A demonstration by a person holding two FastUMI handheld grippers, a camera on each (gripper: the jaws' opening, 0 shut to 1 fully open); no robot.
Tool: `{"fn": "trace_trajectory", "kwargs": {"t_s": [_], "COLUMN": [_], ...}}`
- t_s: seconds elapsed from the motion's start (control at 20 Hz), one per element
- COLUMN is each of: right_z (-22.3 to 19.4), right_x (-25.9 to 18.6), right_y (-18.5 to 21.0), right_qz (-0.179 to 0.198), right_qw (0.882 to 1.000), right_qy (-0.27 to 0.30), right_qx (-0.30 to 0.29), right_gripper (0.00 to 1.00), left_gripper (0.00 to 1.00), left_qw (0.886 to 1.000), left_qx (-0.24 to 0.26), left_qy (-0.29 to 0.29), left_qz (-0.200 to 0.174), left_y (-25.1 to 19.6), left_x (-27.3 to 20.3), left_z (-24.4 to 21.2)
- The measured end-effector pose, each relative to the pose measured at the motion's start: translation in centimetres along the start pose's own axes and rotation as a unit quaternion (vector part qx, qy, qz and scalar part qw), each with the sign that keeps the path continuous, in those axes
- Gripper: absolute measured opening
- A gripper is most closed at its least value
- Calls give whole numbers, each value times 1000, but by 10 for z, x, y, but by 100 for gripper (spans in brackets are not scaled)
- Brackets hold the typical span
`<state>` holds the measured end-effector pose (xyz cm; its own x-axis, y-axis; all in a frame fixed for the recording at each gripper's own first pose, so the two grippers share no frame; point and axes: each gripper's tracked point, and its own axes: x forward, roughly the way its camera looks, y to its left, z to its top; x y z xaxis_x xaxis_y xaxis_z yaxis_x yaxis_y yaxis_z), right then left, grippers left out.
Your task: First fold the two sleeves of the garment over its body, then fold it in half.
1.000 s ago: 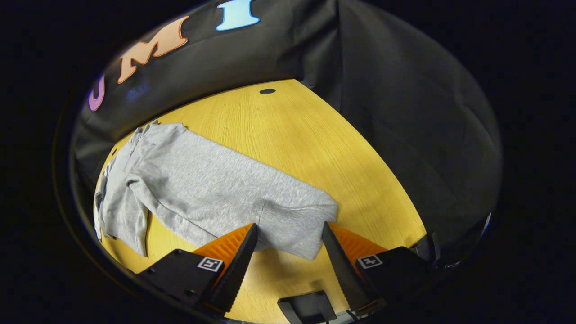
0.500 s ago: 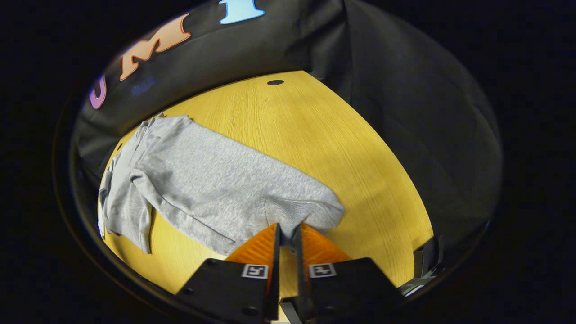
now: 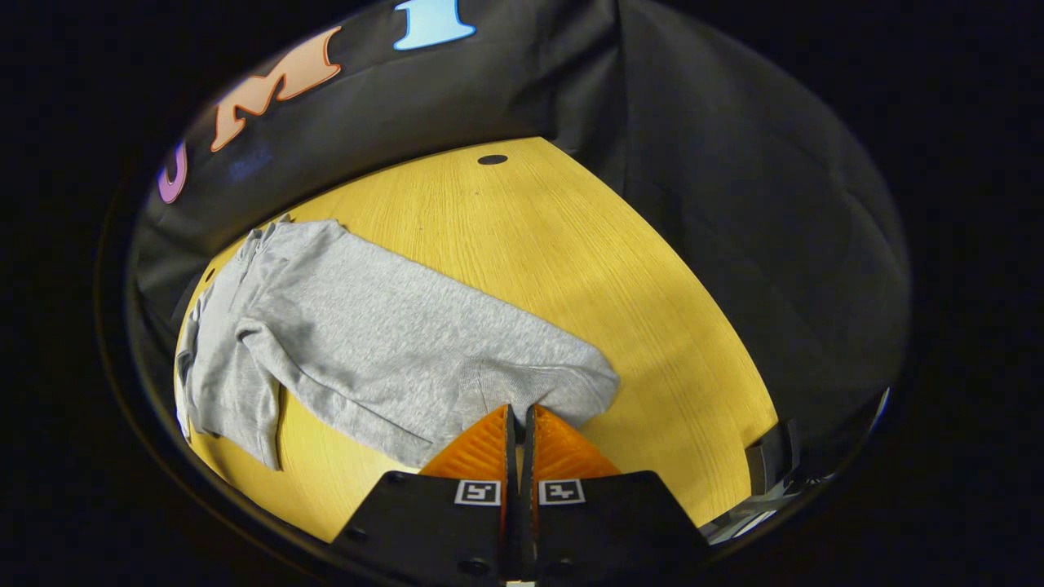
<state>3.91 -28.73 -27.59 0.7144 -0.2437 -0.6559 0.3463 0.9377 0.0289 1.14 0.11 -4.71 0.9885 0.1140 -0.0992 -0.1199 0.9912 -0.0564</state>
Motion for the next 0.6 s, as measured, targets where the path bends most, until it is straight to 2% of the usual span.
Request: {"fn": "trace_trajectory", "kwargs": {"t_s": [0.2, 0.35, 0.4, 0.6], "right_z": [13, 30, 38, 75], "right_x": [-14, -30, -36, -60], "right_y": [15, 40, 51, 101], "right_qz": [-7, 1, 3, 17], "right_qw": [999, 997, 996, 990], "right_qy": [-37, -69, -83, -137], "right_qx": [10, 20, 15, -33], "right_gripper": [3, 2, 5, 2], "left_gripper": [93, 94, 94, 94], "left_qw": [1000, 1000, 1000, 999], "left_qx": [22, 28, 27, 28], "left_qy": [2, 3, 5, 8], "left_qz": [-3, -10, -13, -21], "left_y": [18, 29, 31, 42], "left_x": [-1, -1, -1, 1], "left_z": [9, 12, 11, 13]}}
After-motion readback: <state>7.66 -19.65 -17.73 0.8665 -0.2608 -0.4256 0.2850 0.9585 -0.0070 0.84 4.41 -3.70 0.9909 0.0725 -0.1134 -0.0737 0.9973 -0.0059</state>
